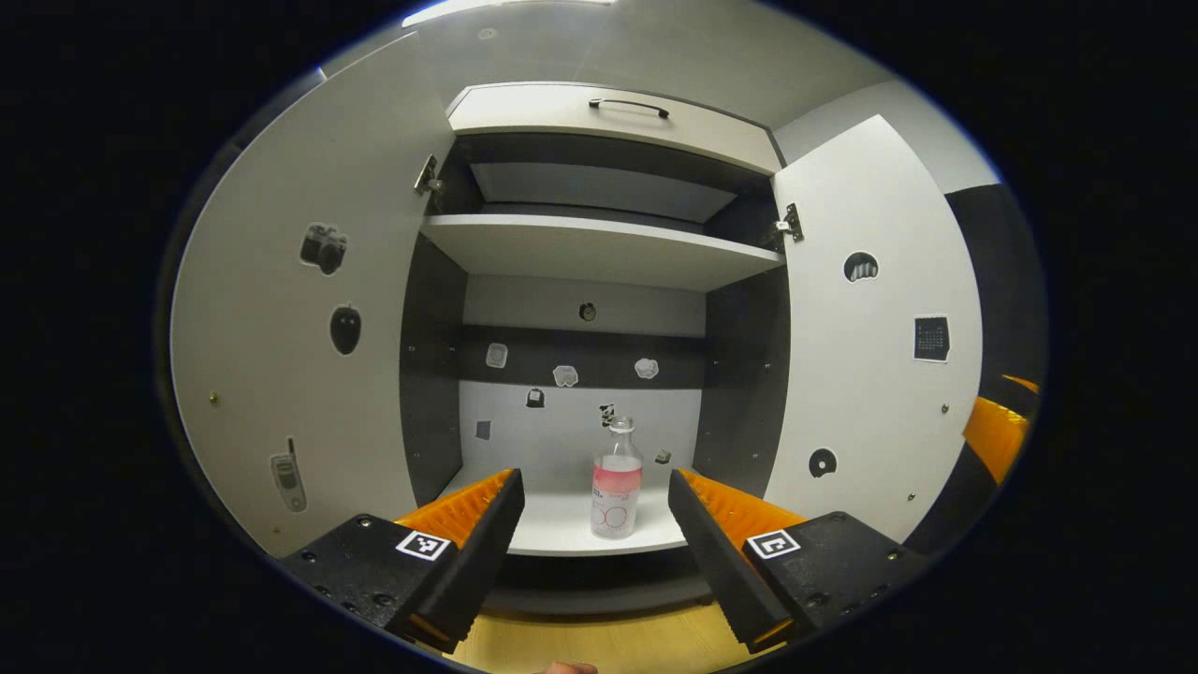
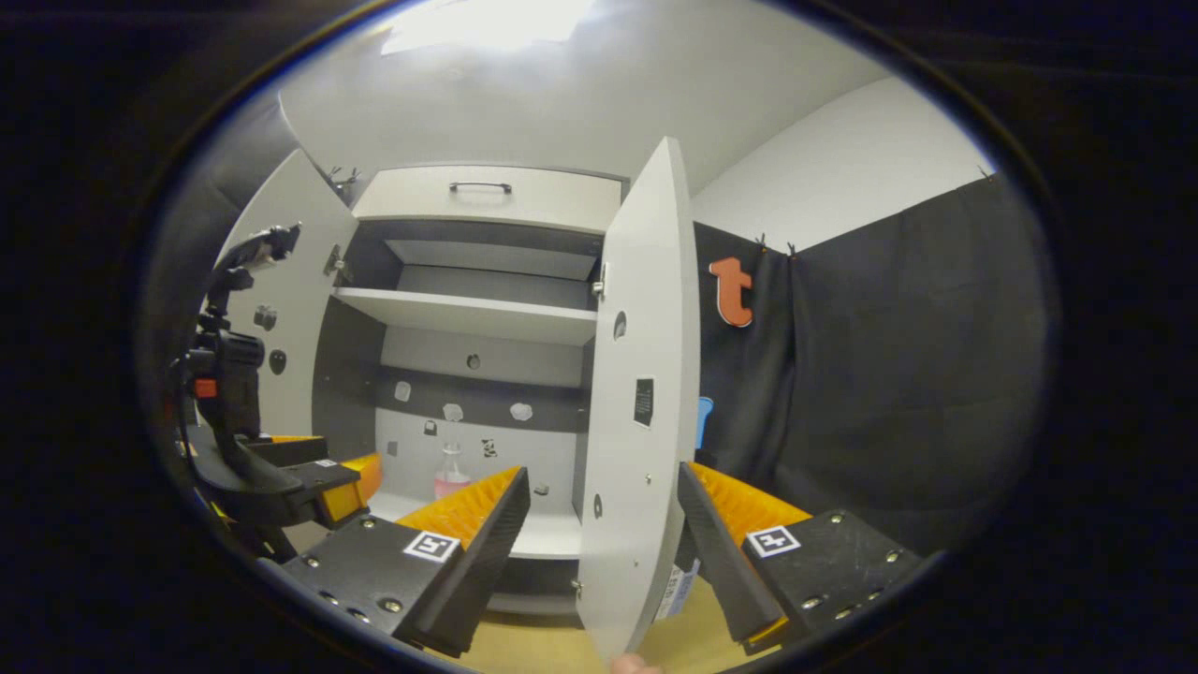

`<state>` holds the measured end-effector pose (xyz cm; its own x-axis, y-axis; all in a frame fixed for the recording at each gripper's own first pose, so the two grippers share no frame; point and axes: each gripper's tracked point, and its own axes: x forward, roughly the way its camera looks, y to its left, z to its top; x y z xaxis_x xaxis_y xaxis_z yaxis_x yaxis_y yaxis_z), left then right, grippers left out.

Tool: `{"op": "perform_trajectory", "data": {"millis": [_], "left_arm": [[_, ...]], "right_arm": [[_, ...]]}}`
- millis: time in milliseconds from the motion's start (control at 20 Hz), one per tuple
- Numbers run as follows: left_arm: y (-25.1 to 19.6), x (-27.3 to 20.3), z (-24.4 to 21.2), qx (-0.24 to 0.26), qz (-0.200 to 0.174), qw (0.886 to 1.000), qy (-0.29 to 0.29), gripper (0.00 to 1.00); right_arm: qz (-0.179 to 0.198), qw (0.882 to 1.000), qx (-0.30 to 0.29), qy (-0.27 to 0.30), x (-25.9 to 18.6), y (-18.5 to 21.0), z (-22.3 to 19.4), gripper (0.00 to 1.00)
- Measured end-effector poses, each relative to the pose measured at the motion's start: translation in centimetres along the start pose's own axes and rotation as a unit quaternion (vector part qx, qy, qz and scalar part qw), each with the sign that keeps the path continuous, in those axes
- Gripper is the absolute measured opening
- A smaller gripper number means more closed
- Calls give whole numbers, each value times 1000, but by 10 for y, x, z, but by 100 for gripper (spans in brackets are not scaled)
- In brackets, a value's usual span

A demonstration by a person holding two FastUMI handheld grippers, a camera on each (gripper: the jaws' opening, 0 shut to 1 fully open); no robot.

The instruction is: Grasp the bottle in the cabinet with the left hand and place it on the coaster, then close the right door with the right hand and the left door with the left hand.

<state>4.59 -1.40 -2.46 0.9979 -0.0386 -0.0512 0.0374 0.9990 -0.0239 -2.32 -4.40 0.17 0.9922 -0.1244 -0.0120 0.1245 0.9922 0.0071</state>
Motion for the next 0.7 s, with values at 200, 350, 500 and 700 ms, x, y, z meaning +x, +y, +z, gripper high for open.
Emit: {"op": "perform_trajectory", "data": {"millis": [200,350,500,700], "left_arm": [[-6,39,-1,7,-4,1000,-6,99],[-10,72,-10,9,-4,1000,2,99],[-11,107,-24,12,1,1000,16,99],[-15,150,-58,21,2,998,56,99]], "right_arm": [[-31,999,-6,4,-6,-24,-1,99],[-59,998,-13,10,-12,-47,-3,99],[-91,995,-24,19,-17,-71,-7,93],[-134,990,-35,26,-26,-101,-11,93]]}}
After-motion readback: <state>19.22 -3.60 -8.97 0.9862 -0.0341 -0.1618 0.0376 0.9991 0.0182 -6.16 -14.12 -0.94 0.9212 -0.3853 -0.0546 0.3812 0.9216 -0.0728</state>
